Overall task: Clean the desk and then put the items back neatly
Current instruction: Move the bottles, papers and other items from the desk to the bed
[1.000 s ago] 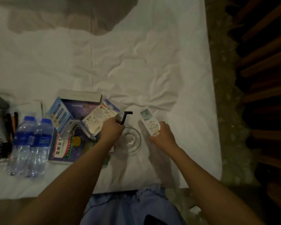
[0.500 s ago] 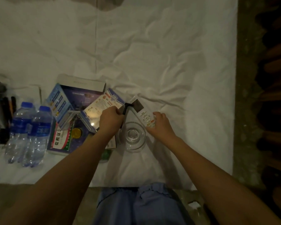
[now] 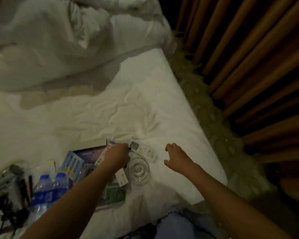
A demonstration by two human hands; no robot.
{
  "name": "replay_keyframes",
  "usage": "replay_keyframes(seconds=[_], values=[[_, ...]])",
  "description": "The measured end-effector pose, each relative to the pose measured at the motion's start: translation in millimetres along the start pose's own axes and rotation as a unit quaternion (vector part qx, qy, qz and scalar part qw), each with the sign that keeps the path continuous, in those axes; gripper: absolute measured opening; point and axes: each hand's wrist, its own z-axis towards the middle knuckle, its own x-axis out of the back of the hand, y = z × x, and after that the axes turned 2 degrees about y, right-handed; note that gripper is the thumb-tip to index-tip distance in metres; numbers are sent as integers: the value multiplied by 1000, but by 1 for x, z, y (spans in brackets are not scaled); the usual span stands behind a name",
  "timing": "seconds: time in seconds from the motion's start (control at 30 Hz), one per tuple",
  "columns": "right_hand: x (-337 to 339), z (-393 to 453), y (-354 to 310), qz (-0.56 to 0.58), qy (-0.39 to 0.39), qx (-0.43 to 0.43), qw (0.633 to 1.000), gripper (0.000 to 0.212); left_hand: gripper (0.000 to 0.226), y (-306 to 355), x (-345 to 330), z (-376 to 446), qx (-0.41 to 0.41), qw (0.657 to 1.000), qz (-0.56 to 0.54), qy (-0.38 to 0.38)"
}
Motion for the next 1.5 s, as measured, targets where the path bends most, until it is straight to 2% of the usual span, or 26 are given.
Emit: replay_keyframes(seconds=[0.13,0.27,0.5,0.63,0.73,0.8,0.87,1.03,1.13,1.23,1.5], values=[[3,-73,4,33,73,-52,995,40,29,35,15,-34,-105,993,48,4],[-7,-146,18,61,121,-120,983,41,29,83,9,-71,-209,977,50,-11],[-28,-289,64,118,201,-272,934,46,31,193,-32,-163,-389,908,147,-45],[-48,-378,86,152,256,-345,890,45,28,251,-67,-230,-493,842,205,-79],[-77,-454,101,176,299,-413,842,44,7,290,-102,-292,-565,785,231,-108],[-100,-509,107,199,316,-457,808,44,22,313,-128,-345,-608,744,257,-108],[-131,-564,113,206,326,-500,775,46,11,331,-156,-401,-648,699,280,-111],[-222,-684,119,252,326,-573,708,41,22,345,-251,-523,-700,623,312,-158],[-274,-744,120,265,330,-599,680,37,25,338,-305,-587,-731,565,343,-168],[-318,-794,119,279,334,-620,653,36,23,336,-346,-645,-742,523,376,-185],[-411,-894,118,335,364,-686,533,45,18,353,-438,-775,-795,394,429,-170]])
